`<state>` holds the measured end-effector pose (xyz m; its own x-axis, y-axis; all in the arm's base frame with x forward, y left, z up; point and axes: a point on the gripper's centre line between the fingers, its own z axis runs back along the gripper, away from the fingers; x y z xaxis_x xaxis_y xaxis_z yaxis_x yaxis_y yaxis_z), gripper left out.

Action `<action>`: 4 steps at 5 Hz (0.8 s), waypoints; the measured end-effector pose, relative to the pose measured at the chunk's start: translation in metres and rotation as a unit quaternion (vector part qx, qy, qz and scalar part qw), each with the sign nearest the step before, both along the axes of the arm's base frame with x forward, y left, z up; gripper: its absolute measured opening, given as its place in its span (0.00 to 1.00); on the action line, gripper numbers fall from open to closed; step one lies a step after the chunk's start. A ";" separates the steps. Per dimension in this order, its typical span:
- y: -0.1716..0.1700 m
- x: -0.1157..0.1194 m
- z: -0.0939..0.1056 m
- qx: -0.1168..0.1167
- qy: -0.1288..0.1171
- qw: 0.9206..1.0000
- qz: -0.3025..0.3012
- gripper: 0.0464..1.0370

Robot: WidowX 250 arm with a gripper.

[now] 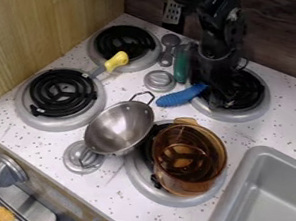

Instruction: Put the fork with blue handle from the silver pan to the right burner

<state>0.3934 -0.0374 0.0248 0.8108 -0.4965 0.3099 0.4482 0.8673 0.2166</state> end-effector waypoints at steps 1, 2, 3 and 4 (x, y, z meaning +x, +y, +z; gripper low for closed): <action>0.000 -0.007 0.008 -0.004 0.018 1.000 0.007 0.96; 0.012 -0.017 0.024 -0.008 0.017 0.999 0.038 0.96; 0.027 -0.027 0.034 -0.012 0.007 0.996 0.090 0.96; 0.048 -0.030 0.048 -0.032 -0.012 0.989 0.146 0.96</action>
